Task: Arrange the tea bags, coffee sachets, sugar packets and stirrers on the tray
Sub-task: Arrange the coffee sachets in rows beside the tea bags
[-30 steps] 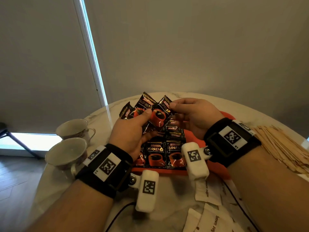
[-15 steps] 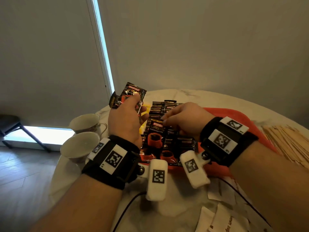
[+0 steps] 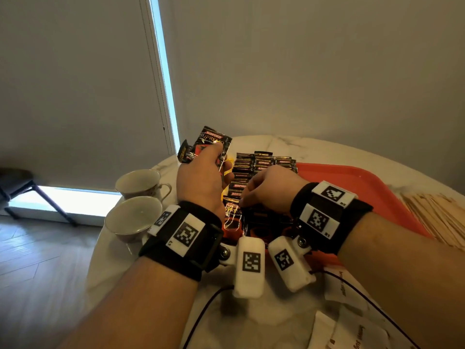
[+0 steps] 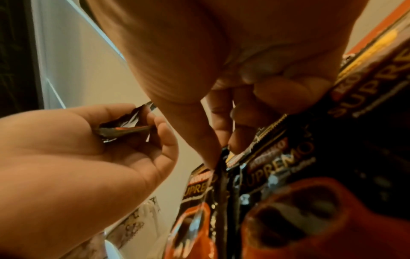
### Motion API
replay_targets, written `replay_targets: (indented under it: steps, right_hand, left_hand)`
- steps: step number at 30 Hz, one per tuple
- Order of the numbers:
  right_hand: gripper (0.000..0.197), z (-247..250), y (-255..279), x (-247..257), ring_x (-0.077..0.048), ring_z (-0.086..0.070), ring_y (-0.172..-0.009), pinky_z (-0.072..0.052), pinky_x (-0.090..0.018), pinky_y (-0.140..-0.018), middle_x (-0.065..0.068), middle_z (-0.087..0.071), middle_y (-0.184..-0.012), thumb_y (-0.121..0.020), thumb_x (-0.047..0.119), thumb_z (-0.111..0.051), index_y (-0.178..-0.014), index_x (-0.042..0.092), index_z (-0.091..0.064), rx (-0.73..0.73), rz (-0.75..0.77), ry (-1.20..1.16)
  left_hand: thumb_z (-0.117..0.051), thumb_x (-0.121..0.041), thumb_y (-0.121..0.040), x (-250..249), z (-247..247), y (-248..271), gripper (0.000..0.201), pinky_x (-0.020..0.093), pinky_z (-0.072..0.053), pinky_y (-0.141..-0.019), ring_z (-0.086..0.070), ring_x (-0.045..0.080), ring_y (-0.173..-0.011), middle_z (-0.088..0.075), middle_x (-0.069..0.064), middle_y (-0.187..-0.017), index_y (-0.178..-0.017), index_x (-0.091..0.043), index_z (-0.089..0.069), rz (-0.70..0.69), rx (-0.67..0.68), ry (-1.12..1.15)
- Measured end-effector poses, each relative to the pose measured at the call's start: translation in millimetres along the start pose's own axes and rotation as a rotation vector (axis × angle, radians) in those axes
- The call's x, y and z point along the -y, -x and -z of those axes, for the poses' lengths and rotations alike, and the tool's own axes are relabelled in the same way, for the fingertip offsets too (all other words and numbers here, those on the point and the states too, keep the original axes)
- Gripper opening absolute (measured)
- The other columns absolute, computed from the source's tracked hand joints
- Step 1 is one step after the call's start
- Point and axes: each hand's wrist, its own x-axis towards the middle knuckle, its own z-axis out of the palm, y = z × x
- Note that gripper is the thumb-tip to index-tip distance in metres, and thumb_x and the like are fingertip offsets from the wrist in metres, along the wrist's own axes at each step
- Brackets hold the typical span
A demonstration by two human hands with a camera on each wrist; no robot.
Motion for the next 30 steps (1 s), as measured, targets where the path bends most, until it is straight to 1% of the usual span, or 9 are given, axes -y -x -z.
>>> replay_targets:
  steps: [5,9,11,15,18,20,22,25,30]
  right_hand:
    - [0.014,8.5,2.0,-7.8,-0.005,-0.059,-0.074,-0.047,-0.018,-0.054,0.006,-0.069,-0.092,-0.09,0.035,-0.074,-0.1,0.025,-0.076,-0.107,0.062,-0.094]
    - [0.016,22.4,6.8,-21.2,-0.012,-0.059,-0.066,-0.047,-0.027,-0.055,-0.001,-0.073,-0.096,-0.095,0.027,-0.069,-0.103,0.016,-0.076,-0.17,0.042,-0.745]
    - [0.021,27.8,10.2,-28.0,-0.012,-0.058,-0.064,-0.045,-0.027,-0.056,-0.001,-0.071,-0.09,-0.096,0.029,-0.066,-0.105,0.012,-0.074,-0.107,0.065,-0.952]
    - [0.006,29.6,10.9,-39.5,-0.013,-0.06,-0.063,-0.045,-0.028,-0.059,-0.001,-0.07,-0.078,-0.093,0.018,-0.07,-0.094,0.012,-0.072,-0.122,0.134,-0.904]
    - [0.004,32.8,8.5,-44.9,-0.014,-0.058,-0.062,-0.045,-0.03,-0.06,-0.003,-0.069,-0.073,-0.091,0.011,-0.071,-0.094,0.009,-0.069,-0.141,0.082,-0.94]
    - [0.005,36.3,6.5,-46.1,-0.012,-0.054,-0.057,-0.045,-0.028,-0.056,-0.001,-0.066,-0.067,-0.091,0.008,-0.07,-0.095,0.008,-0.068,-0.142,0.062,-0.978]
    - [0.003,37.6,4.6,-44.2,-0.009,-0.052,-0.052,-0.043,-0.024,-0.05,0.002,-0.064,-0.063,-0.092,0.006,-0.068,-0.095,0.007,-0.068,-0.15,0.057,-0.994]
    - [0.005,35.2,3.3,-40.3,-0.01,-0.055,-0.054,-0.046,-0.023,-0.048,0.0,-0.064,-0.066,-0.095,0.007,-0.066,-0.092,0.007,-0.07,-0.171,0.071,-0.988]
    - [0.007,37.6,2.8,-42.3,-0.02,-0.07,-0.077,-0.056,-0.032,-0.066,-0.004,-0.076,-0.086,-0.093,0.008,-0.068,-0.094,0.013,-0.074,-0.284,0.215,-0.653]
  left_hand:
    - [-0.075,-0.025,-0.093,3.0,0.4,0.2,0.013,0.036,-0.061,-0.082,-0.07,0.015,-0.081,-0.072,0.002,-0.087,-0.1,-0.016,-0.071,0.025,0.018,-0.046]
    - [-0.077,-0.016,-0.092,8.6,-1.1,8.4,0.012,0.027,-0.056,-0.055,-0.073,0.014,-0.069,-0.077,0.003,-0.079,-0.102,-0.01,-0.074,0.043,0.145,-0.105]
    - [-0.078,-0.012,-0.09,10.8,-2.4,15.2,0.012,0.025,-0.054,-0.052,-0.075,0.016,-0.068,-0.078,0.005,-0.08,-0.1,-0.009,-0.075,0.046,0.229,-0.16]
    - [-0.08,-0.007,-0.086,15.0,-5.0,25.5,0.015,0.027,-0.058,-0.057,-0.077,0.019,-0.074,-0.08,0.006,-0.086,-0.098,-0.013,-0.075,0.065,0.358,-0.27]
    - [-0.078,-0.014,-0.09,16.6,-7.1,25.6,0.024,0.031,-0.061,-0.064,-0.078,0.021,-0.081,-0.081,0.008,-0.093,-0.112,-0.011,-0.07,0.092,0.364,-0.268]
    - [-0.075,-0.018,-0.093,16.2,-8.4,24.5,0.026,0.034,-0.062,-0.072,-0.079,0.024,-0.085,-0.081,0.008,-0.095,-0.117,-0.01,-0.068,0.101,0.364,-0.248]
    - [-0.073,-0.018,-0.094,15.3,-8.4,24.5,0.022,0.034,-0.062,-0.073,-0.079,0.024,-0.084,-0.081,0.009,-0.094,-0.114,-0.01,-0.068,0.108,0.371,-0.224]
    - [-0.073,-0.014,-0.094,12.7,-7.6,24.8,0.02,0.033,-0.063,-0.07,-0.078,0.025,-0.083,-0.08,0.011,-0.093,-0.112,-0.008,-0.07,0.122,0.382,-0.208]
    - [-0.077,-0.012,-0.09,11.4,-5.8,25.4,0.021,0.031,-0.062,-0.065,-0.078,0.023,-0.082,-0.081,0.009,-0.093,-0.11,-0.011,-0.071,0.108,0.381,-0.254]
